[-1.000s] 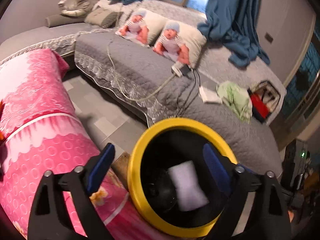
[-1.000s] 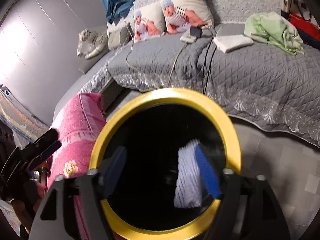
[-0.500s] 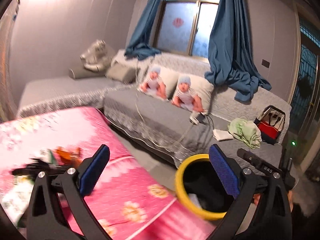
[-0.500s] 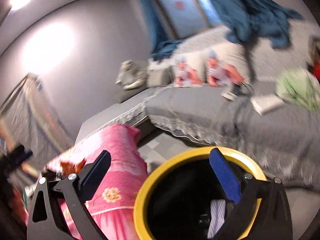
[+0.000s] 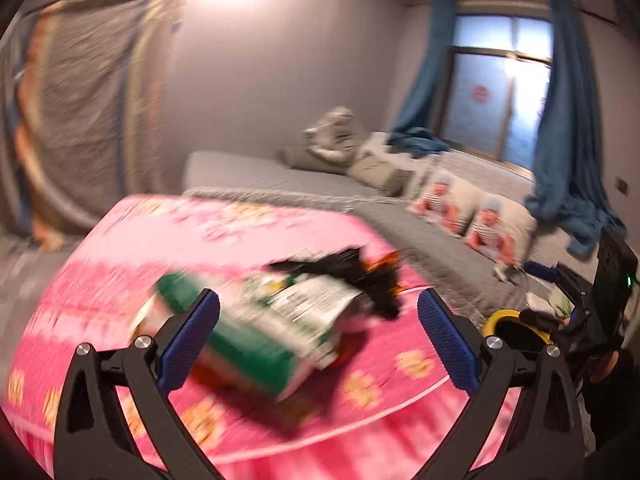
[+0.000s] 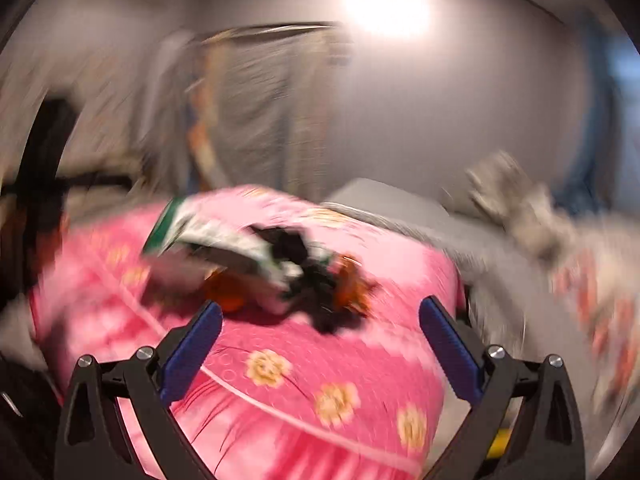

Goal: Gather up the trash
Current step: 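Move both tools back to the bed and grasp the green milk carton with the right gripper, then lift the milk carton with the right gripper while the left gripper grasps a green snack bag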

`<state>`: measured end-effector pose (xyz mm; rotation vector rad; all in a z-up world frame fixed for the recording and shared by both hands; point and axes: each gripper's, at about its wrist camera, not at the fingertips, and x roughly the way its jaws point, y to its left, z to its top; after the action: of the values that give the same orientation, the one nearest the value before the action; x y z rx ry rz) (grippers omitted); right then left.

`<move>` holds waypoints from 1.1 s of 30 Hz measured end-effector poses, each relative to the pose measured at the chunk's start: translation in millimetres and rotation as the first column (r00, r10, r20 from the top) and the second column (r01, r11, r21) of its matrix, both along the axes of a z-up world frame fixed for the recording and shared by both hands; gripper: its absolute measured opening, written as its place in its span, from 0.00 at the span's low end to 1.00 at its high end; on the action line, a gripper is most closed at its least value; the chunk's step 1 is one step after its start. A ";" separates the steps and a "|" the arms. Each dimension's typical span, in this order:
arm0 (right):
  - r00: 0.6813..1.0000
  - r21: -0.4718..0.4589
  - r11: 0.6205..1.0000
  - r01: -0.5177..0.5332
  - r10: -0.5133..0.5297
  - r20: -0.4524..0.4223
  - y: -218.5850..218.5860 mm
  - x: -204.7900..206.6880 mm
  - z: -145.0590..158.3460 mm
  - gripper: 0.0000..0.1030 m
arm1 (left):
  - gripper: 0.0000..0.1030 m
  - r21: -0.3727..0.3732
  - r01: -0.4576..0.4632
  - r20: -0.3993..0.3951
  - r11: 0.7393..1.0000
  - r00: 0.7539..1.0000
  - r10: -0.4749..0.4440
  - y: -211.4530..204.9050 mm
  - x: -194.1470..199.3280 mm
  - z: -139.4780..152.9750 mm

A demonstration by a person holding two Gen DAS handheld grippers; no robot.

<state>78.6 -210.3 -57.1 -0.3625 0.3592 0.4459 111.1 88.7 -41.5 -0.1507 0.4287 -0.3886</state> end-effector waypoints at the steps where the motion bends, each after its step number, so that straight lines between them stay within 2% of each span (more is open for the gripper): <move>1: 0.999 -0.071 0.997 -0.038 0.040 0.024 18.4 4.4 -3.0 0.92 | 0.92 -0.010 -0.028 -0.017 1.000 0.999 0.028 8.0 -2.0 -5.0; 2: 0.995 -0.142 0.986 -0.084 0.091 0.043 39.1 11.6 -6.0 0.92 | 0.92 -0.030 -0.058 -0.038 0.998 0.998 0.057 21.2 -4.7 -12.8; 5: 0.982 -0.241 0.955 -0.172 0.185 0.034 78.0 32.0 -12.9 0.92 | 0.92 -0.088 -0.106 -0.089 0.991 0.991 0.098 40.3 -8.8 -24.3; 7: 0.968 -0.323 0.918 -0.231 0.250 0.019 101.9 46.9 -18.5 0.91 | 0.92 -0.116 -0.128 -0.114 0.985 0.987 0.114 53.7 -10.3 -31.7; 11: 0.954 -0.455 0.847 -0.274 0.301 -0.012 136.5 71.6 -33.9 0.77 | 0.92 -0.163 -0.149 -0.149 0.975 0.981 0.125 71.0 -7.4 -41.9; 12: 0.952 -0.469 0.838 -0.280 0.305 -0.024 141.9 77.4 -36.8 0.74 | 0.92 -0.166 -0.158 -0.149 0.973 0.980 0.134 74.7 -6.6 -44.1; 18: 0.928 -0.581 0.742 -0.334 0.366 -0.067 165.0 98.3 -59.1 0.72 | 0.92 -0.183 -0.171 -0.180 0.968 0.974 0.138 85.7 3.4 -55.4; 22: 0.913 -0.612 0.700 -0.367 0.397 -0.093 179.7 110.1 -69.2 0.72 | 0.92 -0.173 -0.177 -0.204 0.969 0.969 0.140 86.0 13.0 -63.7; 23: 0.903 -0.629 0.676 -0.384 0.416 -0.104 183.7 111.7 -72.5 0.72 | 0.92 -0.175 -0.180 -0.214 0.968 0.967 0.141 86.1 16.0 -65.8; 25: 0.892 -0.642 0.650 -0.407 0.436 -0.124 189.2 114.8 -76.0 0.72 | 0.92 -0.187 -0.181 -0.229 0.966 0.964 0.137 87.0 19.1 -70.1; 28: 0.887 -0.649 0.636 -0.418 0.439 -0.142 198.1 121.6 -81.6 0.71 | 0.92 -0.184 -0.181 -0.244 0.966 0.961 0.133 86.8 23.5 -74.4; 30: 0.882 -0.645 0.627 -0.437 0.440 -0.170 201.9 125.7 -84.6 0.58 | 0.92 -0.170 -0.183 -0.250 0.968 0.959 0.137 85.0 25.6 -75.4; 32: 0.890 -0.629 0.648 -0.430 0.421 -0.175 203.9 130.5 -82.2 0.55 | 0.92 -0.160 -0.181 -0.255 0.970 0.957 0.137 82.8 26.6 -75.2; 33: 0.894 -0.596 0.677 -0.433 0.409 -0.186 203.7 133.8 -78.4 0.52 | 0.92 -0.156 -0.180 -0.260 0.971 0.956 0.135 81.7 26.8 -74.8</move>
<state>212.4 -6.6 -135.5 -1.1149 0.4586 0.7912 137.9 170.3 -116.4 -0.4092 0.6242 -0.2499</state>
